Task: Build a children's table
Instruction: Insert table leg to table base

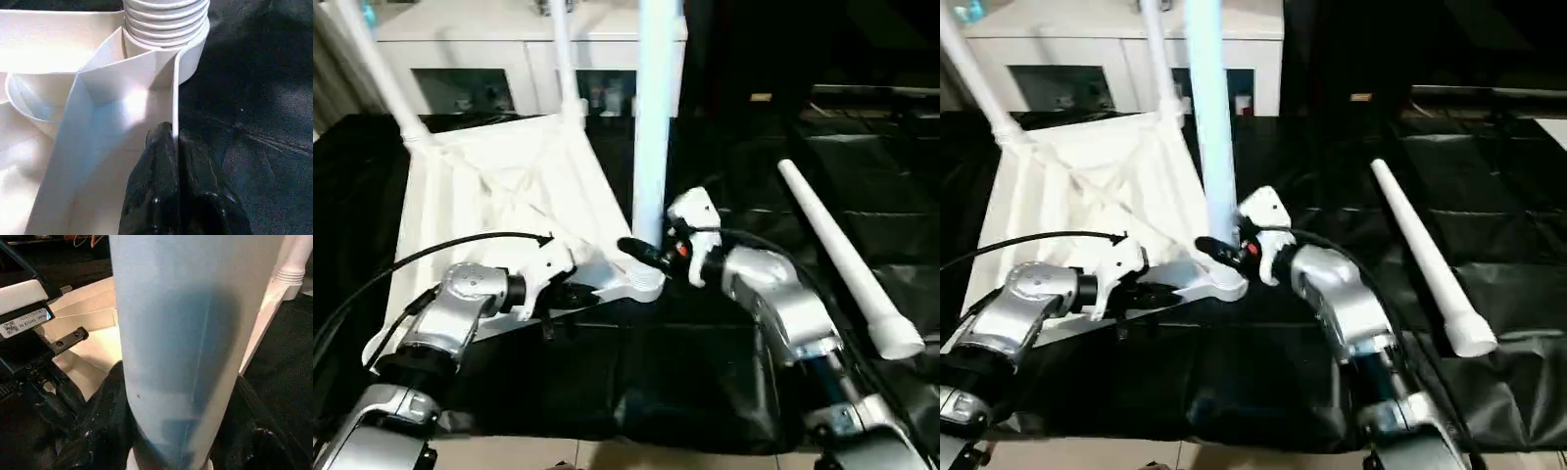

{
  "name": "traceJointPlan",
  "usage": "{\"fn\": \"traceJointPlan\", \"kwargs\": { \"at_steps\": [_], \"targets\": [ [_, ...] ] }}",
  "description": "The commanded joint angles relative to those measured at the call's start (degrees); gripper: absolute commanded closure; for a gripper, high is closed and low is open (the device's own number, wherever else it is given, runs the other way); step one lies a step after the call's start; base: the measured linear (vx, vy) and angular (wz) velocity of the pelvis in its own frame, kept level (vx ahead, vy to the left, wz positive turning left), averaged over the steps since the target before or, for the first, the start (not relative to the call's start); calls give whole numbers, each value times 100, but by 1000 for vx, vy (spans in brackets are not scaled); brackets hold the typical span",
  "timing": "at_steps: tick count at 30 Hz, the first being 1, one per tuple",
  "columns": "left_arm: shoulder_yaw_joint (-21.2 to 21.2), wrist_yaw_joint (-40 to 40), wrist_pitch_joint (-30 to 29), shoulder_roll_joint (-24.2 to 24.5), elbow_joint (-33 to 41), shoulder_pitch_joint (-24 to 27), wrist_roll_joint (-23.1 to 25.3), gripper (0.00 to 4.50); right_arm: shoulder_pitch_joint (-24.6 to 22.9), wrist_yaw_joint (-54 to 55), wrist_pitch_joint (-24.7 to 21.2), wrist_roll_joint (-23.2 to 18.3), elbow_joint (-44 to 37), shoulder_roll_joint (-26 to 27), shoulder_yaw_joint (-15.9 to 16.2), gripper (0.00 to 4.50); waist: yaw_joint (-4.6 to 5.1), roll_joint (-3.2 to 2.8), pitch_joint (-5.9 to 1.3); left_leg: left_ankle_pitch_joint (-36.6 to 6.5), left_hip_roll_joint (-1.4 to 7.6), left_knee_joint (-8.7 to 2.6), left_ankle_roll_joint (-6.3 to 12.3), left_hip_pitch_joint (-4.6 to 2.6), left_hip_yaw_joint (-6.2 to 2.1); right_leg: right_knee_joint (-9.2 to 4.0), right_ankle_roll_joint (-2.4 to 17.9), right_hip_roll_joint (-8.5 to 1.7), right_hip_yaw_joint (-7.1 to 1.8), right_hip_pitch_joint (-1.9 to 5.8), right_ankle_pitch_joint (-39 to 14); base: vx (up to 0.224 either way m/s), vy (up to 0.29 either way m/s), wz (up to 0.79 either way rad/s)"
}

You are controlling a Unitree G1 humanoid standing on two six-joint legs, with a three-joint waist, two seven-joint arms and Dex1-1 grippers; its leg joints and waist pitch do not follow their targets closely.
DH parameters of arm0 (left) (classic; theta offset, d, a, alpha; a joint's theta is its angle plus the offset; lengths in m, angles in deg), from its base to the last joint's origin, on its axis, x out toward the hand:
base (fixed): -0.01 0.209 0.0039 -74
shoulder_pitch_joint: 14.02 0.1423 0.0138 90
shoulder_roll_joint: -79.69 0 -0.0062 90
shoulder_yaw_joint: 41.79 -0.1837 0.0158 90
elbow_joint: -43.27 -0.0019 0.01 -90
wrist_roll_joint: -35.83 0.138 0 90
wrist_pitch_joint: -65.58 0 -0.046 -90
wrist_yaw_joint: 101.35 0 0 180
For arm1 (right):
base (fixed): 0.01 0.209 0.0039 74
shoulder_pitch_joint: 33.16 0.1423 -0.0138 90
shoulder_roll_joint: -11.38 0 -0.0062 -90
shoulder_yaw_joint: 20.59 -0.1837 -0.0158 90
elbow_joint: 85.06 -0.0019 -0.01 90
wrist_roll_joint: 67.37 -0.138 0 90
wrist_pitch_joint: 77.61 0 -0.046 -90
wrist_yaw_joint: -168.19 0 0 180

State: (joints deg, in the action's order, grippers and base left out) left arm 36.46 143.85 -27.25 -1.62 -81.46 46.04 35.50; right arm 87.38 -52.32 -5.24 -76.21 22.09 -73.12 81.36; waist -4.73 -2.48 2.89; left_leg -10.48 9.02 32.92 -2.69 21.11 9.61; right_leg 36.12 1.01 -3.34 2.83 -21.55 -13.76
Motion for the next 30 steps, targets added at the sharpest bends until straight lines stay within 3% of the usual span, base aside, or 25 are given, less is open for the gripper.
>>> {"fn": "traceJointPlan", "kwargs": {
  "at_steps": [1,4,8,14,16,19,20,21,22,23,24,26,27,28,29,30],
  "targets": [
    [-116,61,-25,-133,94,67,-76,450,-94,58,-462,283,721,-45,293,268,16,58,-190,-1392,452,-463,112,-41,-169,-554,1087,-593,-350,162,-1230,0,0,0],
    [-101,24,-23,-178,114,61,-85,450,-45,216,-431,380,946,-20,258,268,27,72,-174,-1603,459,-480,31,-67,-171,-600,997,-608,-383,134,-1687,0,0,0],
    [-65,-77,18,-206,74,71,-72,450,-11,564,-264,470,1208,53,102,268,43,82,-191,-1605,460,-483,-1,-62,-176,-609,950,-618,-390,131,-1817,0,0,0],
    [54,-265,-62,-275,-77,31,-113,450,39,1006,-253,588,1368,148,48,268,102,57,-203,-1546,445,-474,-2,-57,-161,-599,1003,-592,-391,130,-1559,0,0,0],
    [75,-378,-101,-314,-130,-8,-99,450,51,1144,-262,612,1412,178,23,268,130,108,-194,-1571,437,-477,8,-53,-157,-612,959,-588,-390,128,-1725,0,0,0],
    [122,-729,-248,-455,-205,-116,-61,450,94,1569,-255,693,1604,281,-49,268,127,90,-187,-1612,439,-474,-2,-72,-156,-641,889,-603,-406,102,-2038,0,0,0],
    [128,-788,-275,-483,-208,-133,-54,450,105,1636,-252,706,1645,299,-59,268,124,120,-191,-1603,440,-474,-13,-68,-164,-633,874,-607,-407,100,-2131,0,0,0],
    [145,-1057,-458,-640,-197,-200,-35,450,190,1928,-243,728,1876,402,-131,268,132,171,-191,-1611,443,-482,-8,-70,-158,-649,855,-602,-399,96,-2180,0,0,0],
    [145,-1057,-458,-640,-197,-200,-35,450,190,1928,-243,728,1876,402,-131,268,129,146,-197,-1573,446,-480,-23,-70,-163,-629,868,-611,-406,96,-2135,0,0,0],
    [154,-1260,-580,-788,-205,-257,-24,450,271,2159,-252,714,2045,489,-219,268,128,179,-203,-1542,445,-476,-18,-81,-151,-635,885,-602,-404,94,-2048,0,0,0],
    [157,-1366,-644,-878,-215,-291,-16,450,324,2302,-256,698,2143,541,-275,268,118,162,-194,-1512,440,-478,7,-69,-156,-641,890,-606,-408,99,-1959,0,0,0],
    [234,-1990,-923,-1300,-436,-537,21,450,585,2793,-220,618,2510,711,-504,268,135,220,-215,-1418,436,-481,1,-81,-144,-597,949,-579,-400,109,-1648,0,0,0],
    [273,-2219,-992,-1436,-548,-638,34,450,674,2930,-199,588,2620,757,-578,268,121,213,-221,-1418,425,-460,-4,-119,-126,-606,1010,-580,-401,100,-1574,0,0,0],
    [325,-2587,-1080,-1661,-772,-831,59,450,827,3154,-179,539,2789,831,-690,268,98,231,-236,-1267,413,-446,44,-87,-119,-596,1022,-594,-399,144,-1427,0,0,0],
    [419,-3085,-1123,-2016,-1188,-1174,46,450,1070,3580,-86,417,3053,976,-912,268,85,216,-237,-1209,407,-441,60,-100,-107,-608,1024,-593,-401,136,-1369,0,0,0],
    [491,-3388,-1132,-2256,-1476,-1410,14,450,1229,3871,7,349,3228,1070,-1049,268,52,203,-264,-1220,397,-418,39,-190,-83,-630,1051,-571,-399,95,-1330,0,0,0]
  ]
}}
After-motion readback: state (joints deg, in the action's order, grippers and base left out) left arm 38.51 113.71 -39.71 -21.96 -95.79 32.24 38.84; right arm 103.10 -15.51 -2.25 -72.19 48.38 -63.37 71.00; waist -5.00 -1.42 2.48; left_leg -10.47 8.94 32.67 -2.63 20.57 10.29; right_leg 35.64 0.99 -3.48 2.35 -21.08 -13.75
